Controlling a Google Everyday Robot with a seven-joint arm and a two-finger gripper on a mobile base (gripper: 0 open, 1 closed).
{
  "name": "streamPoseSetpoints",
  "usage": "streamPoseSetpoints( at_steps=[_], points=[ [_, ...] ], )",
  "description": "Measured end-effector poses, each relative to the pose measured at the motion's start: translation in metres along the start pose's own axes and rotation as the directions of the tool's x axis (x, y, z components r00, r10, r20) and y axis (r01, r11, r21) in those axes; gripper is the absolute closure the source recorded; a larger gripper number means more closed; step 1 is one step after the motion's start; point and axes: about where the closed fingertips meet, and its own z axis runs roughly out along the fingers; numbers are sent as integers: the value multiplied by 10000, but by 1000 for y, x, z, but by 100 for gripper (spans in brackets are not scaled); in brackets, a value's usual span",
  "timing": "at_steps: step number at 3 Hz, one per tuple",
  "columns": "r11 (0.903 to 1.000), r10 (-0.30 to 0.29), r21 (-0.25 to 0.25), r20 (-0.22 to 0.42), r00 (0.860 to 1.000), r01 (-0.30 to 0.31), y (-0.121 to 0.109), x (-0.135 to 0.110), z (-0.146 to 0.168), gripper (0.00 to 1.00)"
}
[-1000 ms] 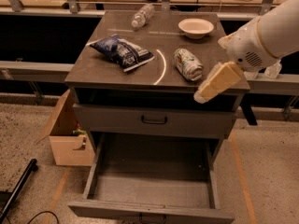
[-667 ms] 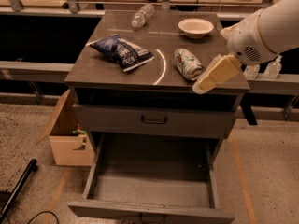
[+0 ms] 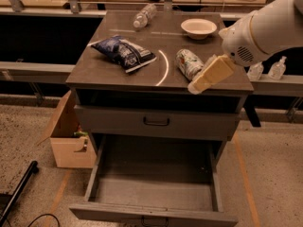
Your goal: Place blue chip bag into middle drawer
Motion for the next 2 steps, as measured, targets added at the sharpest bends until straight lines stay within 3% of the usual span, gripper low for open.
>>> streamPoseSetpoints(
  at_steps=[2],
  points=[
    [9933,1158,-49,489,9921,-1157,-27,-25,77,0]
  ],
)
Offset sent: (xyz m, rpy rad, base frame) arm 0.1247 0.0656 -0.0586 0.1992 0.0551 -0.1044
